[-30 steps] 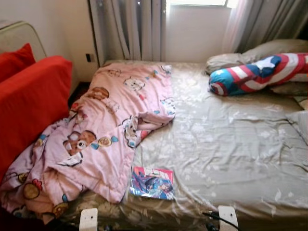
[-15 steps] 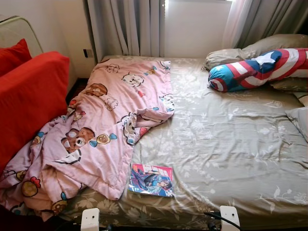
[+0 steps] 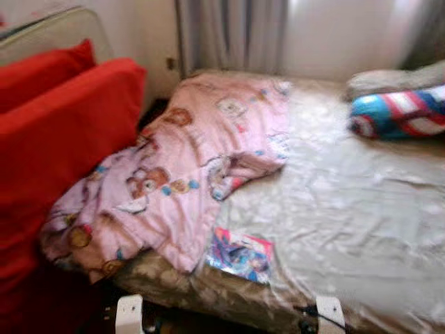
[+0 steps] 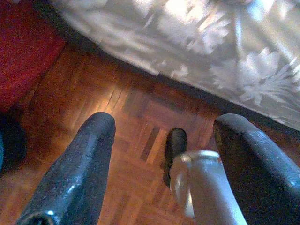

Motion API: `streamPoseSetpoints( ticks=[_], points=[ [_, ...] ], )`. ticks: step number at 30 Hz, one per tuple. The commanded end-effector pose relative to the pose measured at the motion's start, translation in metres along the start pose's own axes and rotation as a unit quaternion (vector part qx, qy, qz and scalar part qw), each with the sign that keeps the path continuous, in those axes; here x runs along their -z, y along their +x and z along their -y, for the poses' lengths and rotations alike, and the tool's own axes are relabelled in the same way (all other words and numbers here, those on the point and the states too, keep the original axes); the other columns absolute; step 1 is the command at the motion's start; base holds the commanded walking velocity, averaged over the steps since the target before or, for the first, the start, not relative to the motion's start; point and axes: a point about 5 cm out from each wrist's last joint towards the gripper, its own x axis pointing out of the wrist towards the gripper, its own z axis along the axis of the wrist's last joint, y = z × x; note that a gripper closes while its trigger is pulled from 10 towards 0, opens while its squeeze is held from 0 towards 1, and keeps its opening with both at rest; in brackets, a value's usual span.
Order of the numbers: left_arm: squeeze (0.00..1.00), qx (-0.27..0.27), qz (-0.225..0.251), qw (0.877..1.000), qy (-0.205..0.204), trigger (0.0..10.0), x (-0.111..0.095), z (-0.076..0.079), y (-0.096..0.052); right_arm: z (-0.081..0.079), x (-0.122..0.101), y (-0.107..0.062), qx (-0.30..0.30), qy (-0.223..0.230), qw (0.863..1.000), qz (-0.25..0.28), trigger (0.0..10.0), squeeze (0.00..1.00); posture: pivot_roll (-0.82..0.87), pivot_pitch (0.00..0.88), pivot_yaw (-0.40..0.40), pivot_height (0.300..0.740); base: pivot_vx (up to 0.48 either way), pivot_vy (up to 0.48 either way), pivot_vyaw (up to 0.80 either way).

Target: Clean up the room

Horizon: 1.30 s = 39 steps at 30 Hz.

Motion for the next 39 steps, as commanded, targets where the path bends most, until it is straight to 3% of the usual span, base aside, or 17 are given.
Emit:
streamPoseSetpoints(
  ticks=[1, 13, 26, 31, 34, 38, 39],
  points=[
    [0.0, -0.007, -0.01, 1.0, -0.007, 10.0, 0.006, -0.005, -0.002, -0.004, -0.001, 0.0, -0.005, 0.004, 1.0, 0.003, 10.0, 0.0, 0.04, 0.07, -0.028, 0.74, 0.0, 0.0, 0.8],
    [0.0, -0.007, -0.01, 1.0, -0.007, 10.0, 0.006, -0.006, -0.002, -0.005, -0.001, 0.0, -0.015, 0.013, 1.0, 0.008, 10.0, 0.0, 0.04, 0.07, -0.027, 0.74, 0.0, 0.0, 0.74],
    [0.0, -0.004, -0.005, 1.0, -0.009, 10.0, 0.007, -0.005, -0.003, -0.004, -0.002, 0.0, -0.016, 0.031, 0.999, 0.017, 10.0, 0.0, 0.04, 0.07, -0.029, 0.74, 0.0, 0.0, 0.0],
    [0.0, -0.004, 0.027, 1.0, -0.016, 10.0, 0.003, -0.004, -0.004, -0.004, -0.011, -0.001, -0.03, 0.03, 0.997, 0.065, 10.0, 0.0, 0.03, 0.073, -0.031, 0.74, 0.0, 0.0, 0.0],
    [0.0, -0.001, 0.091, 0.995, -0.036, 10.0, -0.005, -0.003, -0.007, -0.006, -0.019, -0.003, -0.062, 0.013, 0.992, 0.106, 10.0, 0.0, 0.03, 0.079, -0.037, 0.74, 0.0, 0.0, 0.0],
    [0.0, 0.002, 0.121, 0.992, -0.043, 10.0, -0.009, -0.002, -0.009, -0.006, -0.022, -0.004, -0.068, 0.022, 0.989, 0.129, 10.0, 0.0, 0.03, 0.081, -0.041, 0.74, 0.0, 0.0, 0.0],
    [0.0, 0.004, 0.128, 0.991, -0.033, 10.0, -0.01, -0.001, -0.009, -0.016, -0.055, -0.003, -0.077, 0.006, 0.979, 0.189, 10.0, 0.0, 0.02, 0.081, -0.042, 0.74, 0.0, 0.0, 0.0]
  ],
)
